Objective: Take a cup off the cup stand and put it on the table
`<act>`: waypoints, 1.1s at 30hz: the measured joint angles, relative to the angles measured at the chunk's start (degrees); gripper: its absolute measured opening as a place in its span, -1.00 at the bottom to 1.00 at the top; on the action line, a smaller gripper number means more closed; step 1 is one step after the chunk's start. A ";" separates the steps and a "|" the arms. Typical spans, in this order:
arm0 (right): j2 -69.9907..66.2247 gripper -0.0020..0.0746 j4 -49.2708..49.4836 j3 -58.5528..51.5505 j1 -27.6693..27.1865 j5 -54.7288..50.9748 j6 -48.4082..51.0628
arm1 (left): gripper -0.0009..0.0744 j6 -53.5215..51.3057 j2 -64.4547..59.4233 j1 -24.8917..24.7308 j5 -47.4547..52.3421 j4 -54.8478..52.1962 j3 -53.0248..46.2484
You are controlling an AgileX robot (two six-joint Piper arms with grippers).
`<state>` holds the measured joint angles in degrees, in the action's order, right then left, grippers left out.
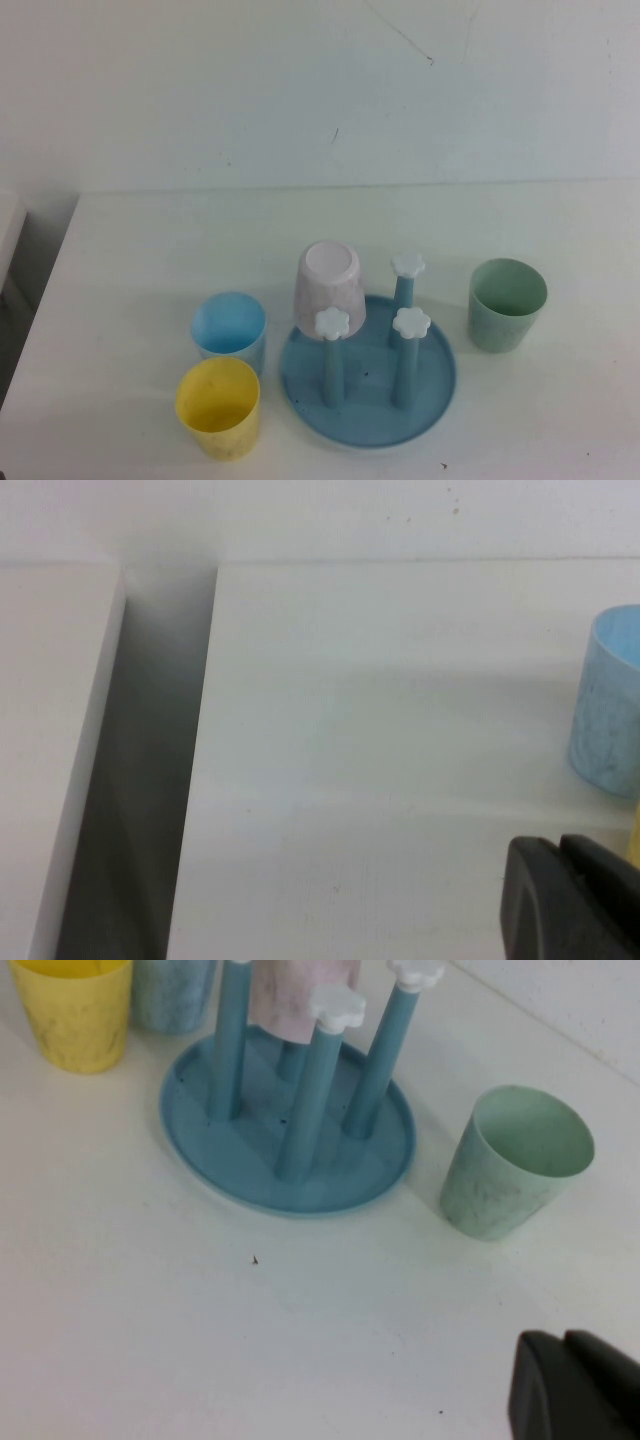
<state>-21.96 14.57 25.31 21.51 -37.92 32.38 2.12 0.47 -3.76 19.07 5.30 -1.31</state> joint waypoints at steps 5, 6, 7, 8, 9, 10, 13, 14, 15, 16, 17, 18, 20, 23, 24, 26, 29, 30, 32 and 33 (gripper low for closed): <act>0.70 -0.95 -0.39 -0.61 0.00 0.69 0.00 | -0.98 0.00 0.00 0.00 0.00 0.00 0.00; 1.05 -0.95 -0.65 -0.96 0.00 1.33 0.00 | -0.98 0.00 0.00 0.00 0.00 0.00 0.00; 1.53 -0.95 -1.62 -1.54 0.00 2.21 -0.27 | -0.98 0.00 0.00 0.00 0.00 0.00 0.00; 2.17 -0.95 -2.83 -2.24 -0.13 2.96 -1.15 | -0.98 0.00 0.00 0.00 0.00 0.00 0.00; 2.98 -0.95 -4.14 -3.02 -0.61 3.48 -2.43 | -0.98 0.00 0.00 0.00 0.00 0.00 0.00; 3.79 -0.95 -5.69 -3.73 -1.21 3.91 -3.79 | -0.98 0.00 0.00 0.00 0.00 0.00 0.00; 7.90 -0.95 -10.60 -7.29 -4.91 5.78 -8.88 | -0.98 0.00 0.00 0.00 0.00 0.00 0.00; 9.56 -0.95 -11.93 -8.70 -6.68 6.42 -10.07 | -0.98 0.00 0.00 0.00 0.00 0.00 0.00; 11.23 -0.95 -12.86 -10.12 -8.59 7.27 -10.97 | -0.98 0.00 0.00 0.00 0.00 0.00 0.00; 12.55 -0.95 -13.34 -11.29 -10.58 8.14 -11.37 | -0.98 0.00 0.00 0.00 0.00 0.00 0.00; 14.21 -0.95 -13.72 -12.74 -12.60 8.92 -11.74 | -0.98 0.00 0.00 0.00 0.00 0.00 0.00; 15.78 -0.95 -13.95 -14.12 -14.64 9.34 -11.99 | -0.98 0.00 0.00 0.00 0.00 0.00 0.00; 18.38 -0.95 -14.06 -16.43 -18.15 10.11 -12.23 | -0.98 0.00 0.00 0.00 0.00 0.00 0.00; 21.36 -0.95 -14.15 -19.73 -22.39 10.57 -12.45 | -0.98 0.00 0.00 0.00 0.00 0.00 0.00; 22.16 -0.95 -14.57 -20.78 -23.58 10.86 -12.45 | -0.98 0.00 0.00 0.00 0.00 0.00 0.00; 22.46 -0.95 -14.57 -22.66 -24.50 11.75 -12.93 | -0.98 0.00 0.00 0.00 0.00 0.00 0.00; 22.68 -0.95 -14.57 -25.49 -24.89 13.12 -15.78 | -0.98 0.00 0.00 0.00 0.00 0.00 0.00; 22.68 -0.95 -14.57 -25.94 -24.98 13.77 -17.07 | -0.98 0.00 0.00 0.00 0.00 0.00 0.00; 22.68 -0.95 -14.57 -26.28 -24.98 15.09 -18.67 | -0.98 0.00 0.09 0.00 0.10 0.00 0.00; 22.68 -0.95 -14.57 -26.25 -24.98 15.46 -19.22 | -0.98 0.00 0.09 0.00 0.10 0.00 0.00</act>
<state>0.72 0.00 -0.94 -3.47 -22.47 13.16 2.12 0.56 -3.76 19.17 5.30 -1.31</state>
